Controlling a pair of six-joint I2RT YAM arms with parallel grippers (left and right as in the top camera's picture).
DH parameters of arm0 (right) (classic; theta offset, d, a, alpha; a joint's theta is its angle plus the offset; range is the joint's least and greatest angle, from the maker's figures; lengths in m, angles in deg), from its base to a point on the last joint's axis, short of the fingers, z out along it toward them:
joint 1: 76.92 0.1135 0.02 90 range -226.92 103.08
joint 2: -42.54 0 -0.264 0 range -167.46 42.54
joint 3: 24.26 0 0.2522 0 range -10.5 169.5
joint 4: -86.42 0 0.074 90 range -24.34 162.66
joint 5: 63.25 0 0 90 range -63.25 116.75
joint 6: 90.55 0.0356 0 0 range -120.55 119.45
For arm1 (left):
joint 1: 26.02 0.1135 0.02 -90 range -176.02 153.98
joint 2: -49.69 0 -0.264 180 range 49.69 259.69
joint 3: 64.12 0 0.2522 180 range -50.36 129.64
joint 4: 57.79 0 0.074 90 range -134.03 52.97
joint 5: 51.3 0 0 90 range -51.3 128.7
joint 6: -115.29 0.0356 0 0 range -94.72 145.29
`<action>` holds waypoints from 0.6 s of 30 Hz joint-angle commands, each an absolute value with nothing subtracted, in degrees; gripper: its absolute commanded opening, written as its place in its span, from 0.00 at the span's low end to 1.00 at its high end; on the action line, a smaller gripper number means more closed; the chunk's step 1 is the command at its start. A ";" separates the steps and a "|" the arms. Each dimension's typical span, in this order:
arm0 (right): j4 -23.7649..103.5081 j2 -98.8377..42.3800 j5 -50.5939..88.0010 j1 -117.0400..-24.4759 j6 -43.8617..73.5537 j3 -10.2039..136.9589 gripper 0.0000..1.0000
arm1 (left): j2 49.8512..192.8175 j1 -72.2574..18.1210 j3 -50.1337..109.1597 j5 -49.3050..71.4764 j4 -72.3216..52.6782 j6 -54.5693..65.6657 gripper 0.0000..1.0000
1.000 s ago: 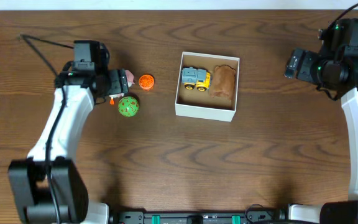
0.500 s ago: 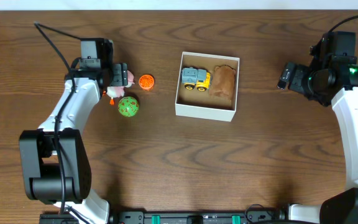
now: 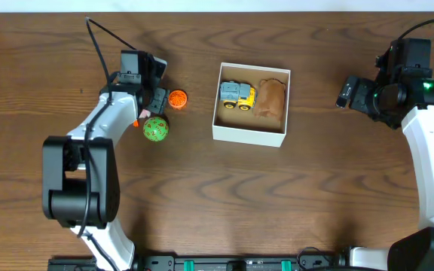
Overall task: Pack container
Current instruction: 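Reach the left gripper to the white-and-pink duck and grasp it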
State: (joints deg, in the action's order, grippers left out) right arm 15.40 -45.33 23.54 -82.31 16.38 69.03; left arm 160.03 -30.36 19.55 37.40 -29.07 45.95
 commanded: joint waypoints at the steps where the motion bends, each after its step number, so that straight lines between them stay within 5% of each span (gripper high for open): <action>1: 15.14 -45.55 23.28 -82.53 17.67 68.74 0.99 | 161.56 -30.23 20.38 37.71 -29.37 47.76 0.69; 7: 14.51 -45.55 23.28 -82.53 17.67 68.74 0.99 | 161.91 -30.23 20.40 38.14 -31.82 47.76 0.41; 11: 13.89 -45.55 23.28 -82.53 17.67 68.74 0.99 | 159.99 -30.23 20.40 38.58 -33.07 47.74 0.08; 18: 13.44 -45.55 23.28 -82.53 17.67 68.74 0.99 | 151.05 -31.36 20.46 38.49 -31.38 47.24 0.06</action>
State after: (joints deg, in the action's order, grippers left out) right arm 13.70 -45.33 23.54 -82.31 16.88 68.98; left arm 158.02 -30.45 19.52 37.82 -31.73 47.61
